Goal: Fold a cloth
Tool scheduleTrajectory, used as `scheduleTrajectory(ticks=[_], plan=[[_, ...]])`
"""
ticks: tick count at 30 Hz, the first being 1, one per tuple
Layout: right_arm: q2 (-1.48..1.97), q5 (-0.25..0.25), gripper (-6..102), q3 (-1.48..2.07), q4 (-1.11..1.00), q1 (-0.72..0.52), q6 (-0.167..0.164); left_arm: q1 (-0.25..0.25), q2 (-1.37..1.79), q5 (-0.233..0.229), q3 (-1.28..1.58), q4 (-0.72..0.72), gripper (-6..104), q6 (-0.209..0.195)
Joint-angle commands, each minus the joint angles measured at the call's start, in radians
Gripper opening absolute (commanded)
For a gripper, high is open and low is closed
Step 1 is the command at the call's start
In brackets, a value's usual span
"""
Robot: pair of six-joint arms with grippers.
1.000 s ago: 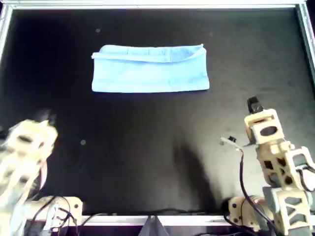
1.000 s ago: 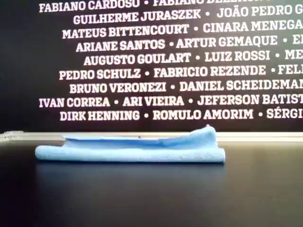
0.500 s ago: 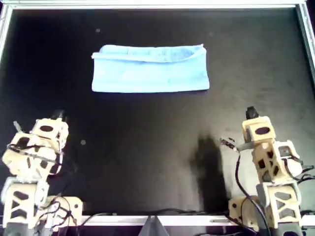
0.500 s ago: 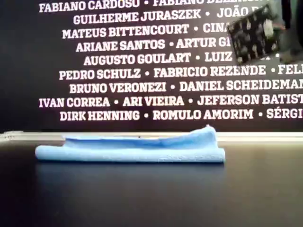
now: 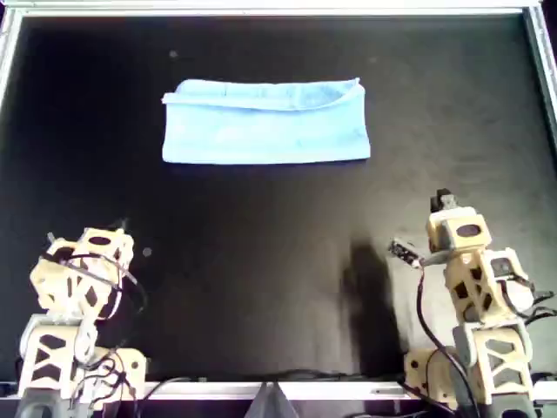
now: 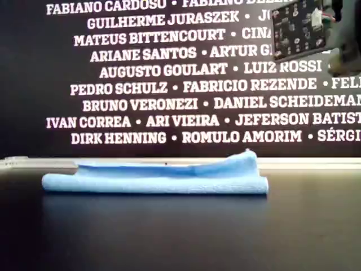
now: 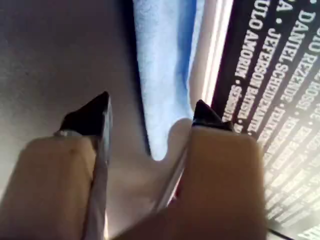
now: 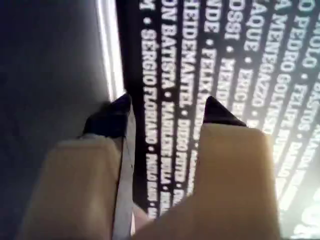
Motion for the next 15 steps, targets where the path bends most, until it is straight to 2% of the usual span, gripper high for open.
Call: scheduleTrajectory(ticks=[1, 6, 11, 15], plan=[[-0.061, -0.009, 58, 0.006, -0.020, 0.002, 0.002, 0.008, -0.002, -0.006, -0.015, -0.034, 58, -0.003], [-0.267, -0.011, 58, -0.060, -0.029, 0.005, -0.008, 0.006, -0.043, 0.006, -0.015, -0.034, 58, -0.005], [-0.591, -0.009, 58, -0.244, -0.035, 0.071, -0.008, 0.005, -0.201, 0.006, -0.026, -0.038, 58, -0.005], [-0.940, -0.009, 62, -0.476, -0.035, 0.094, 0.008, 0.005, -0.311, 0.006, -0.129, -0.038, 59, -0.005]])
